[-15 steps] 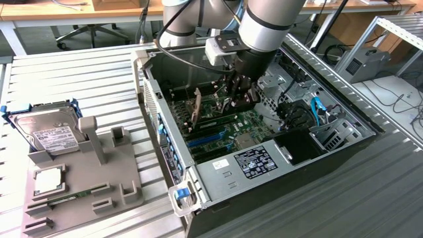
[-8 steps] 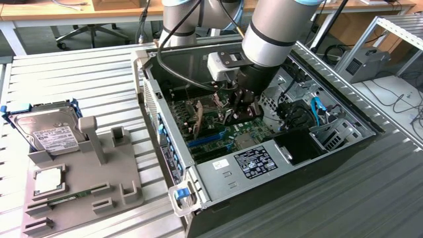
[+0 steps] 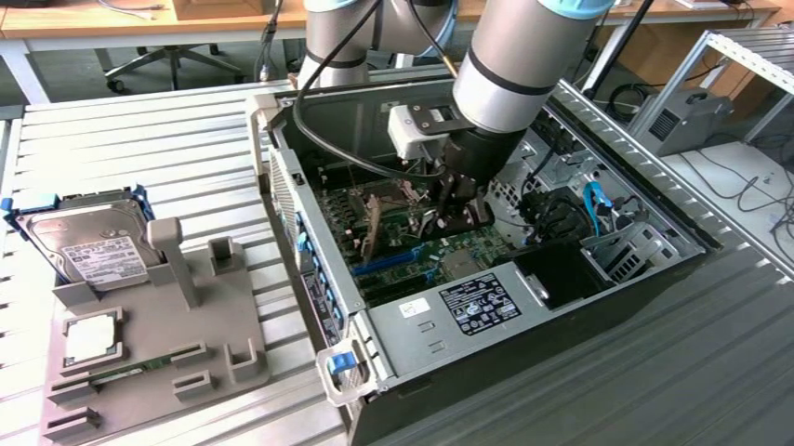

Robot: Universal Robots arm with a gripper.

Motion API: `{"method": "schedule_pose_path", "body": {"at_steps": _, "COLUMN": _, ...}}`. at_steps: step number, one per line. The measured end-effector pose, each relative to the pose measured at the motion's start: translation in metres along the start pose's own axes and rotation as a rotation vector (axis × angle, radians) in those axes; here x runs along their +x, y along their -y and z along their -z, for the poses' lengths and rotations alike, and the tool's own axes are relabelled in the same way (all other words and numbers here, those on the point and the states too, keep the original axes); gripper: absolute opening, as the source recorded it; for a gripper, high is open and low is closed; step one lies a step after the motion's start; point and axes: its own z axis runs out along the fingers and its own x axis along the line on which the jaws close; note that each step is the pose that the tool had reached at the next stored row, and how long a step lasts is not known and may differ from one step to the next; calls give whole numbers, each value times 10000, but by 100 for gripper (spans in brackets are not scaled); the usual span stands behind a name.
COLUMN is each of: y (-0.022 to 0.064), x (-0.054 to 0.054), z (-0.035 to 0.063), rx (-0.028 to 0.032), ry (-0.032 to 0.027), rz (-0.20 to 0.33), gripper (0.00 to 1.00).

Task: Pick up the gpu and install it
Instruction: 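Insert the gpu into the slot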

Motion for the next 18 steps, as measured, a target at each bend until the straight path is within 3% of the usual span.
{"method": "schedule_pose_path", "body": {"at_steps": 18, "y": -57, "x": 18, "z": -20, "rx": 0, "ry": -1, "rz": 0, "gripper": 29}}
